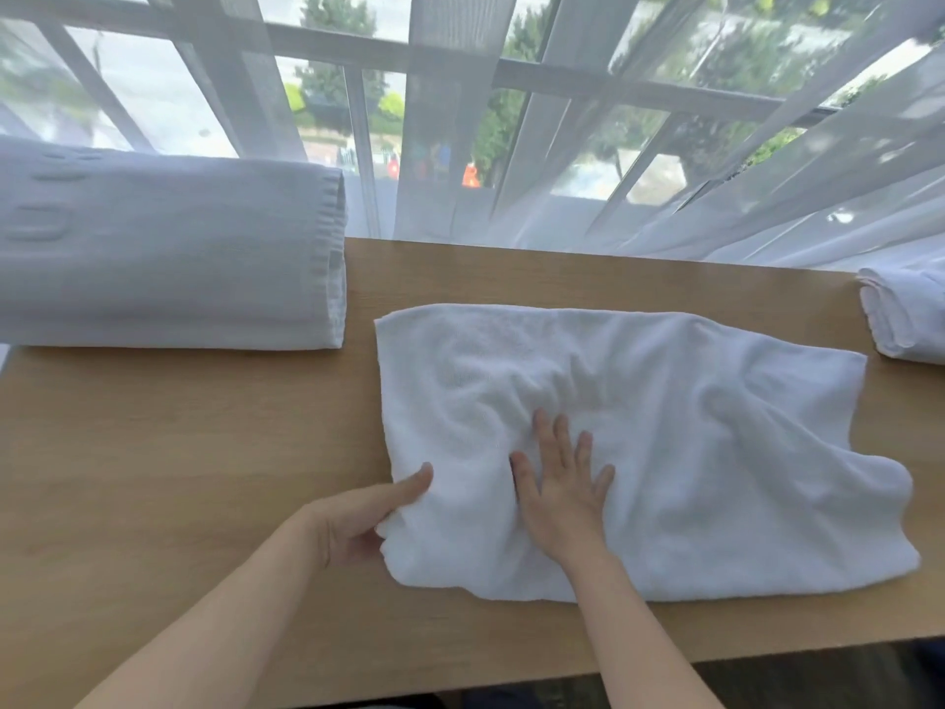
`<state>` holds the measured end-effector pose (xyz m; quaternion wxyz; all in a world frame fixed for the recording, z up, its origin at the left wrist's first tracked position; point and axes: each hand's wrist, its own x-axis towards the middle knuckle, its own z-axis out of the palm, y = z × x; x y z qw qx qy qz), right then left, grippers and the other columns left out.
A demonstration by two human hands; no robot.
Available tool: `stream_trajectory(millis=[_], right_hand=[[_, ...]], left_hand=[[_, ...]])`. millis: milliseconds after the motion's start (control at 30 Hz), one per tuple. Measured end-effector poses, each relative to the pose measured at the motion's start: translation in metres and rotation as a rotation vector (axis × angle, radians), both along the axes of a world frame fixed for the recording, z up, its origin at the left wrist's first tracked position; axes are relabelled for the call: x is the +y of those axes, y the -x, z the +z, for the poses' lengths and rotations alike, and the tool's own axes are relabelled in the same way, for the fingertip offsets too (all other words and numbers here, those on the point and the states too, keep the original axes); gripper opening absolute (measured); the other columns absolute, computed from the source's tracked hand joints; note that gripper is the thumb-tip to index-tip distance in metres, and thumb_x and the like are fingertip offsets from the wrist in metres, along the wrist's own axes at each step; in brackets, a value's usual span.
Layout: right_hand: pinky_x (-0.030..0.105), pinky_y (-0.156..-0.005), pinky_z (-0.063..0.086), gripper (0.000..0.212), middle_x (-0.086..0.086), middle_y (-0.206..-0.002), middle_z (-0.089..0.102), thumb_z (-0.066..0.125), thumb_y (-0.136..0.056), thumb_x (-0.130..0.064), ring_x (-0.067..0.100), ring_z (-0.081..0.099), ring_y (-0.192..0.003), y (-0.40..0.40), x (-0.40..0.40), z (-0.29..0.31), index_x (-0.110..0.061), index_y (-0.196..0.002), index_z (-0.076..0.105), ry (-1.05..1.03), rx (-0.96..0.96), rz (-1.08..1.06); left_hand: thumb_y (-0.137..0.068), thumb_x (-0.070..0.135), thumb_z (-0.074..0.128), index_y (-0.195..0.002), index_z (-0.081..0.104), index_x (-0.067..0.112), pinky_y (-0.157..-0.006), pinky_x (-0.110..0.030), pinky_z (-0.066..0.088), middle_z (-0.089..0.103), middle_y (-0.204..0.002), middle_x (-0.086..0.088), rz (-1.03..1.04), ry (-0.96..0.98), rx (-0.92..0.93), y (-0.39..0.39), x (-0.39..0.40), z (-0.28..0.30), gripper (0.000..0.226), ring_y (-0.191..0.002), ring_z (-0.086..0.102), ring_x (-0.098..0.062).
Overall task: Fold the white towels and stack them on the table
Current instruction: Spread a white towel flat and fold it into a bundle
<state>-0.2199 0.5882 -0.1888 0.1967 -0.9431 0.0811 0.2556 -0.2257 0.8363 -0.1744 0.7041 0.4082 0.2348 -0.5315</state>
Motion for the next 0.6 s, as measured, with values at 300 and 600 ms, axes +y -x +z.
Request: stream_trajectory(millis=[300,600], right_hand=[[0.051,-0.118,-0.021,0.066,-0.017,-0.167,-0.003,0.008,-0.095,-0.068,0.012,-0.018,-0.151,0.004,-0.004,0.004,-0.046,-0.156,-0.003,-0.188,-0.031,-0.139],[0.056,-0.117,-0.02,0.081,-0.022,-0.162,-0.023,-0.011,-0.077,-0.08,0.023,-0.029,-0.148,0.015,-0.018,-0.001,-0.05,-0.152,-0.019,-0.012,0.008,0.043]], left_hand=[[-0.075,0.064,0.078,-0.123,0.072,0.021,-0.091,-0.045,0.056,0.063,-0.138,-0.011,0.407,0.24,-0.003,-0.009,-0.045,0.006,0.065,-0.126,0.06,-0.031],[-0.076,0.033,0.086,-0.126,0.069,0.013,-0.086,-0.04,0.059,0.067,-0.131,-0.015,0.259,-0.044,-0.221,0.02,0.007,-0.001,0.057,-0.117,0.066,-0.034]])
